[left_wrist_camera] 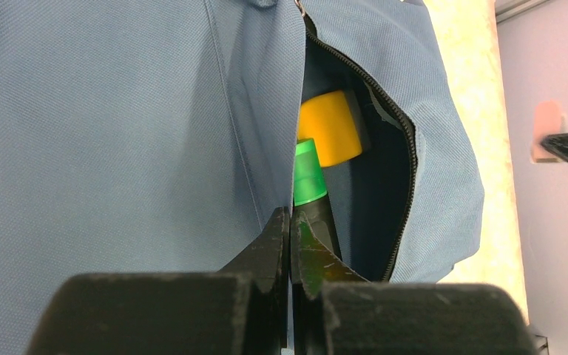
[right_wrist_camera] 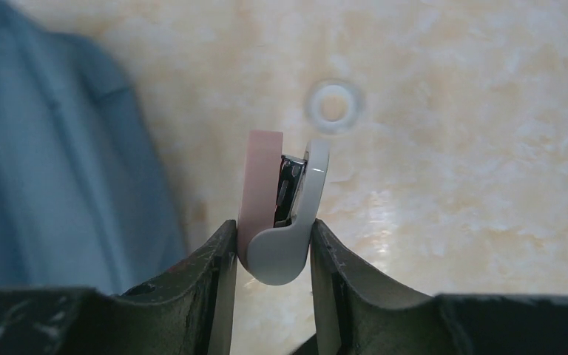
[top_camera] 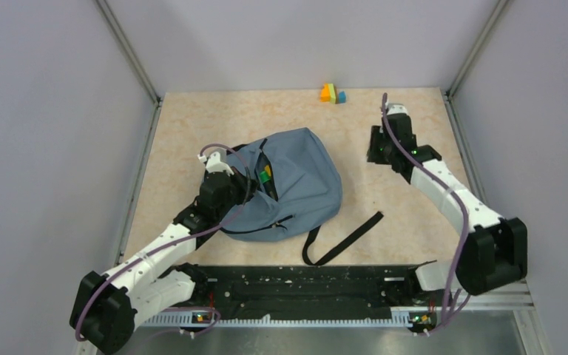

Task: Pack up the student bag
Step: Pick up the stationery from the center of the board, then place the stationery in the student bag.

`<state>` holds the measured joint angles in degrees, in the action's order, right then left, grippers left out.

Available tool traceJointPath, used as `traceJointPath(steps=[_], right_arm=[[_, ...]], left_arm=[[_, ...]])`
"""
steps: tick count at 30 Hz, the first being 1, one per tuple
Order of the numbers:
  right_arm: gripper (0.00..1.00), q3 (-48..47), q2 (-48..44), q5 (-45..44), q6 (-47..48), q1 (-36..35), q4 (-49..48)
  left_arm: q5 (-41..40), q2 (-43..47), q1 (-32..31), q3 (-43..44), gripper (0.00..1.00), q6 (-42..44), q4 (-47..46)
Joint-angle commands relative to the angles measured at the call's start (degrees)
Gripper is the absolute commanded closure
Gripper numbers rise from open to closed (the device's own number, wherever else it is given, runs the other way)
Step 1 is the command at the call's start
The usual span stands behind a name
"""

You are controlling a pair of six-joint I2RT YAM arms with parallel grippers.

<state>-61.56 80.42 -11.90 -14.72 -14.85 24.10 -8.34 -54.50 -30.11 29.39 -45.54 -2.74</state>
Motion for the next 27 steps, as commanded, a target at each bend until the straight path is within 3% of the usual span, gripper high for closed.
traceJointPath(steps=[1,7,14,22,27], right_arm=[[0.78,-3.01,-7.31,4.34,-2.86,-9.38,4.13],[0.78,-8.46,-7.54,7.25,-8.02,-24.22,2.38],[0.78,-17.6,2.59,8.9,-10.01,-38.02,-0.46],[0.77,-24.22,13.56,15.41,-14.1,-42.01,-2.61],[0.77,-27.69,17.75,13.79,-16.35,-41.96,-1.02]], left_arm=[[-0.48,0.23,0.51,0.62,1.0,0.12,-3.03],[-0.07,0.2,0.5,0.76,1.0,0.01,-3.47],[0.77,0.36,0.59,0.11,1.0,-0.76,-4.61],[0.82,1.09,0.7,-0.27,1.0,-0.42,-4.77],[0.52,1.81,0.69,-0.64,1.0,-0.18,-4.86]])
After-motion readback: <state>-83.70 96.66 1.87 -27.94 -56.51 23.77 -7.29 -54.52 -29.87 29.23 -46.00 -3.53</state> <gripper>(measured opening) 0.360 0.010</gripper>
